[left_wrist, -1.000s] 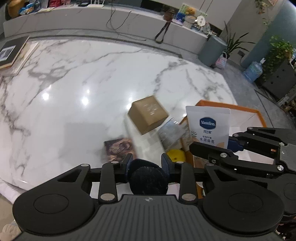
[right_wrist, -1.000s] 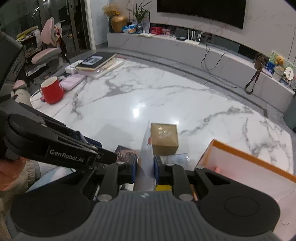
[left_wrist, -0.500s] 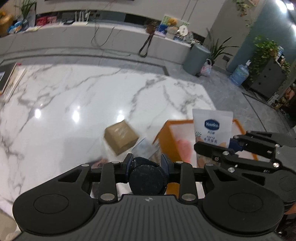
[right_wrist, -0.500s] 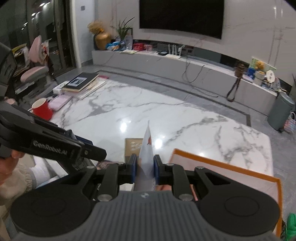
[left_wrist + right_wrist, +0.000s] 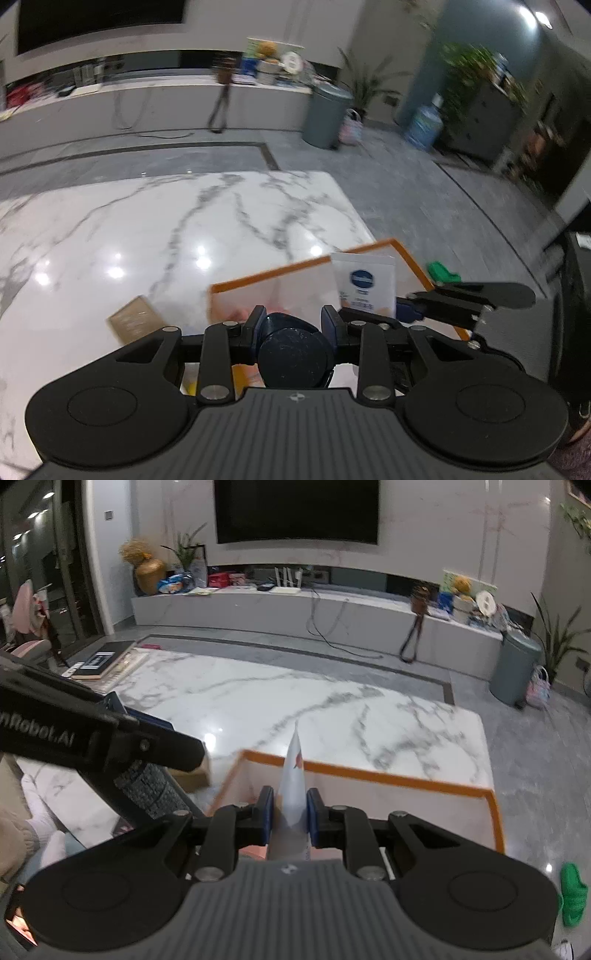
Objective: Organize rigid objects
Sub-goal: 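Lift the black can with the left tool while the right tool lifts the Vaseline tube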
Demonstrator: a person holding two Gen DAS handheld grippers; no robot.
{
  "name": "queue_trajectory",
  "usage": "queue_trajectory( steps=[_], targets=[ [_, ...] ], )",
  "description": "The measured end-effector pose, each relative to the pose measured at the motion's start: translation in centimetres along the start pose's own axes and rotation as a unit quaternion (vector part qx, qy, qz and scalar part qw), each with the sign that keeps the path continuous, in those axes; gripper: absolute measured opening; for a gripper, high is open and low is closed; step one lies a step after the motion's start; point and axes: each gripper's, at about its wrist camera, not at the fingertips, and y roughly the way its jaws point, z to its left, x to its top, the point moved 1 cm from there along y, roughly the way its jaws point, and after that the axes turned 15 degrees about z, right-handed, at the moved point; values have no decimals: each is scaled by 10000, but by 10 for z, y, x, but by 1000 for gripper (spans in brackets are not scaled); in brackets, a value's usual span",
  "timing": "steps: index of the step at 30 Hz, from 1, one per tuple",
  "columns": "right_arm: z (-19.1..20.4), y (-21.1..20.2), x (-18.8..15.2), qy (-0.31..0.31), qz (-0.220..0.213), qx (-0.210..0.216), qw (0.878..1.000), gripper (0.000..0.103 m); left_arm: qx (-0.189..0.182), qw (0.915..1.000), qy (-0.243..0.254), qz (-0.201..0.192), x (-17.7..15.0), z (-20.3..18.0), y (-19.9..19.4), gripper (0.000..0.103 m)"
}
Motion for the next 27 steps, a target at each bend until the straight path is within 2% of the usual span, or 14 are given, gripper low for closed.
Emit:
queue_trajectory(
  steps=[8,16,20,27],
  targets=[
    [-35,28,-29,222,398,10,9990,17,-24,9959,509,747,-3,-25,62,36],
    [-64,53,-42,430,746,107,9962,17,-325,9879,880,1237,3,-35,105,36],
    [-74,71,-42,517,1010,221,9933,18,-472,9843,910,1437,10,-30,125,36],
    [-79,100,-35,573,1377,310,9883,18,-442,9825,836,1606,20,-14,152,36]
  ],
)
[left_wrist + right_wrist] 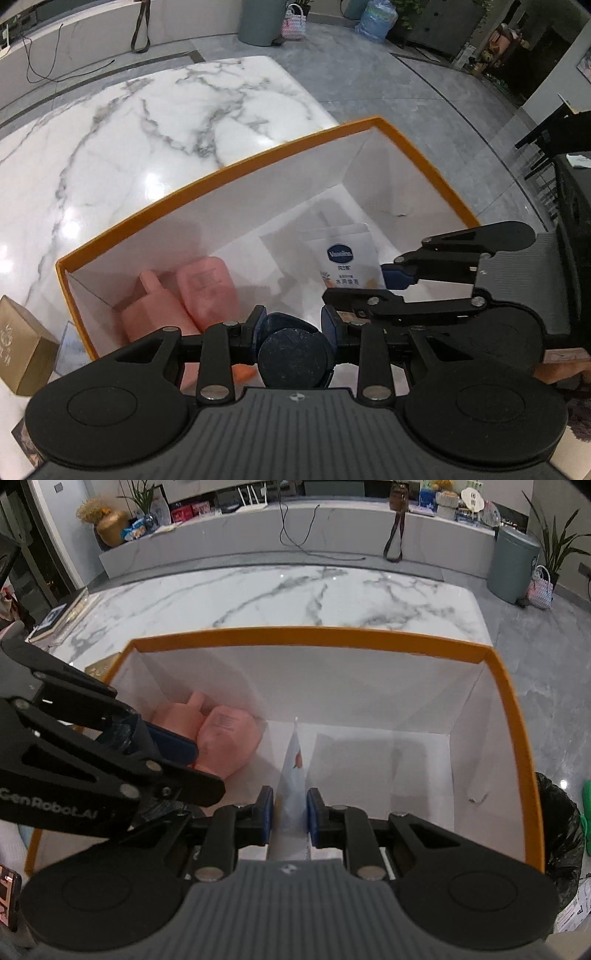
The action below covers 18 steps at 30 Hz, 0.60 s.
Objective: Organize rigid objects
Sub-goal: 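Lift the black can with the left tool while the right tool lifts the Vaseline tube, then lower the black can and Vaseline tube into the orange box and open both tools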
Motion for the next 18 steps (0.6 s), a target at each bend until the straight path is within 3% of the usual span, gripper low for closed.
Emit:
queue_trajectory(
  steps=[5,18],
  targets=[
    [-2,13,15,51,135,43,9999,18,-208,9996,-173,-63,10,14,0,36],
    [0,23,37,160,128,98,9997,17,-47,9991,-375,-200,40,26,13,36]
  ],
)
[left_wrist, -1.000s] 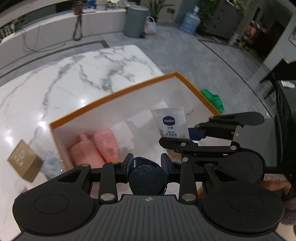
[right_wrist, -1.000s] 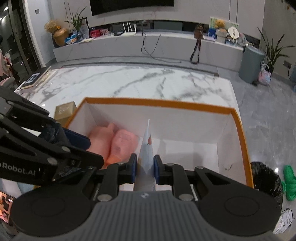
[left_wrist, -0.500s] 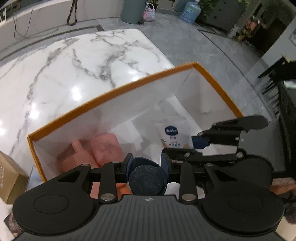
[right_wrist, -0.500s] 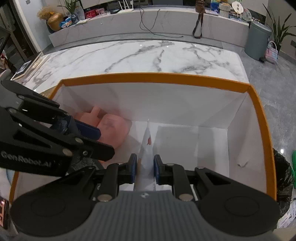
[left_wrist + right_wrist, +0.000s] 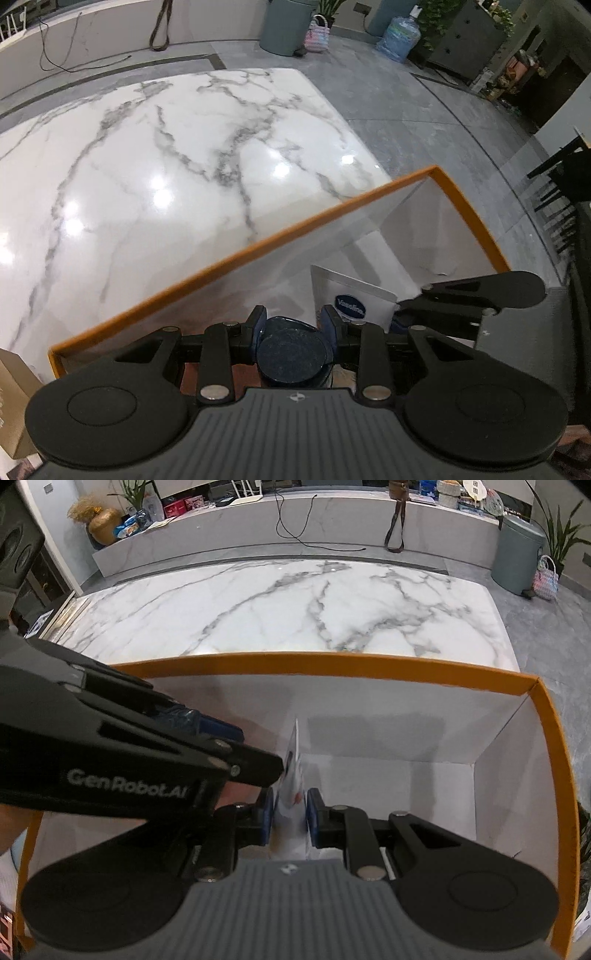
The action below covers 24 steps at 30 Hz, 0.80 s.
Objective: Organize rigid objects
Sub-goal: 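Lower the black can and Vaseline tube into the orange box and open both tools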
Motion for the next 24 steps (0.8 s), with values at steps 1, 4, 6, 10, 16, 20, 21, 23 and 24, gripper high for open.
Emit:
queue_trajectory(
  steps=[1,4,6,10,16,20,21,23,24],
  targets=[
    [0,1,1,21,3,12,10000,18,29,10000,-30,-12,1,1,1,36],
    [1,3,4,17,-1,-12,10000,18,136,9999,-72,-28,2,5,1,36],
    [1,4,4,12,-8,-20,10000,18,150,9998,-111,-21,4,7,2,36],
    [3,5,4,2,-30,-67,10000,18,215,9997,-113,-4,5,6,2,36],
    [6,1,1,33,-93,-112,9999,29,267,9996,-85,-53,5,4,2,39],
    [5,-2,0,79,-105,-285,9995,33,164,9998,-87,-104,4,4,0,46],
    [3,-3,-1,90,-102,-284,9995,33,133,9998,-77,-127,4,4,-1,47],
    [0,-4,-2,132,-100,-259,9995,42,155,9997,-56,-162,4,3,-2,47],
    [0,-5,-3,147,-120,-251,9995,48,172,9997,-64,-182,4,3,-3,47]
  ],
)
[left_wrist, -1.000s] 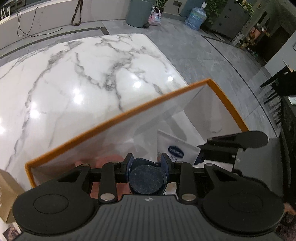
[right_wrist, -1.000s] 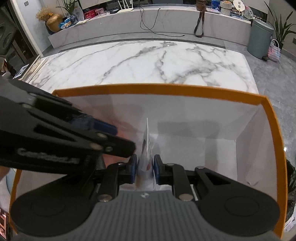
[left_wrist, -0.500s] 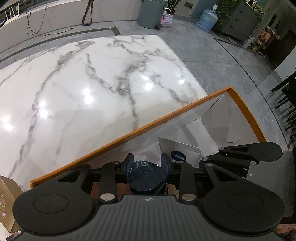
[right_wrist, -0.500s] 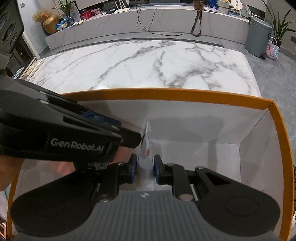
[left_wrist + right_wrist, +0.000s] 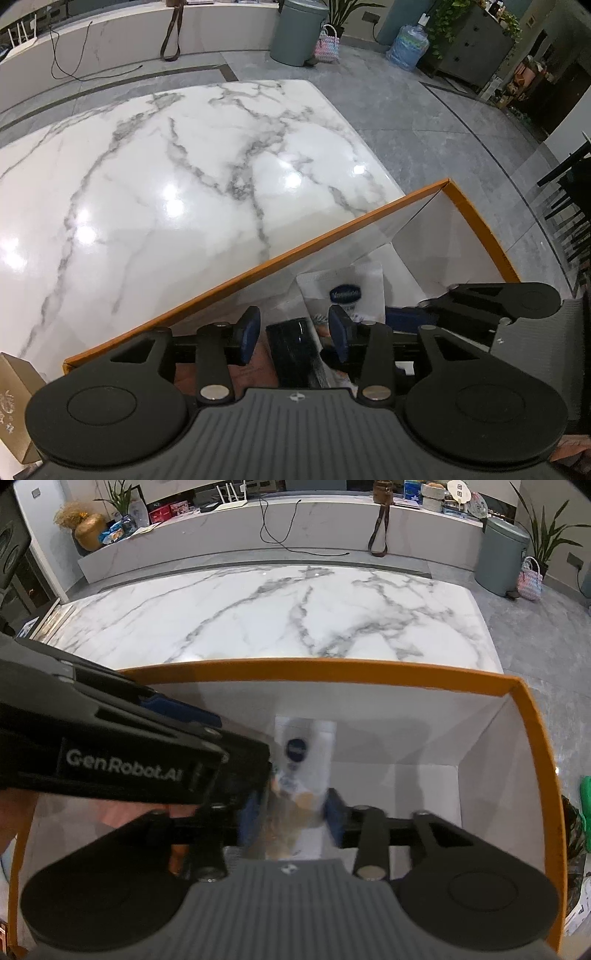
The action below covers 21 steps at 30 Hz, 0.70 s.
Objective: Organize rigid objects
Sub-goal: 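Lower the black can and Vaseline tube into the orange box and open both tools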
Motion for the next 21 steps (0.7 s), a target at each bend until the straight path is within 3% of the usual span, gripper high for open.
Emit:
queue_trajectory(
  steps=[8,12,21],
  targets=[
    [2,0,-6,-85,101,-43,9999,51,281,9994,95,-197,-13,0,-18,47],
    [8,-2,-7,-102,219,-49,9997,63,493,9981,241,-284,-26,2,-34,47],
    [49,11,-21,-640,912,61,9938,61,781,9953,102,-568,-54,23,-72,49]
  ],
)
